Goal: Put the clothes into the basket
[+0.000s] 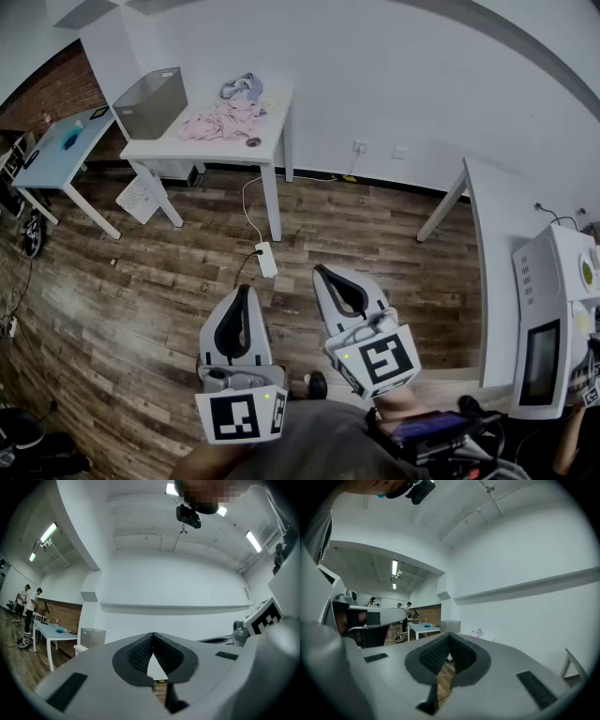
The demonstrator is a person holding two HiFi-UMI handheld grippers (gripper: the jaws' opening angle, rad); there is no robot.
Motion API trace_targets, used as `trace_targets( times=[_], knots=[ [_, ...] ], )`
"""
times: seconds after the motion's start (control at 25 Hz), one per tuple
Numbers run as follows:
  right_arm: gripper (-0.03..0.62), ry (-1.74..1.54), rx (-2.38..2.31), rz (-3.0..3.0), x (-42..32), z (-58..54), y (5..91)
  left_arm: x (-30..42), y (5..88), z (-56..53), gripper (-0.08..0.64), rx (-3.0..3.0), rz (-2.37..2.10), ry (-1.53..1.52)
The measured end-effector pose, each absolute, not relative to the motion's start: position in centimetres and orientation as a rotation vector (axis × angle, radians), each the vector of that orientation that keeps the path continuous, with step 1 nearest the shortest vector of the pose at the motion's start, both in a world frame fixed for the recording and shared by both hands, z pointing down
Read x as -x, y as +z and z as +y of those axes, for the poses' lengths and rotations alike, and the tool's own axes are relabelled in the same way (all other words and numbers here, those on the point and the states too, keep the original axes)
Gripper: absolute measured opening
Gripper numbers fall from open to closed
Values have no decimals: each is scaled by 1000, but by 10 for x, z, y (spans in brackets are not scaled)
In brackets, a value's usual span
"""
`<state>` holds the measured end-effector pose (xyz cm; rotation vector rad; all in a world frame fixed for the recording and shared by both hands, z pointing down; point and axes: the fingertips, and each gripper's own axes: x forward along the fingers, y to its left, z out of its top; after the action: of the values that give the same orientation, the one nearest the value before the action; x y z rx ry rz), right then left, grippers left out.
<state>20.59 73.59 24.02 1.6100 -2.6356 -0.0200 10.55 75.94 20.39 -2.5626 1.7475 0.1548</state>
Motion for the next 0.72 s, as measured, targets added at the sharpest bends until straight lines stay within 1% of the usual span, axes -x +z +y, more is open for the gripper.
trace_targets(
  times=[0.72],
  knots=[
    [6,18,-1574,-2656,-253,715,252,-141,197,730,9,2491,1781,145]
  ],
)
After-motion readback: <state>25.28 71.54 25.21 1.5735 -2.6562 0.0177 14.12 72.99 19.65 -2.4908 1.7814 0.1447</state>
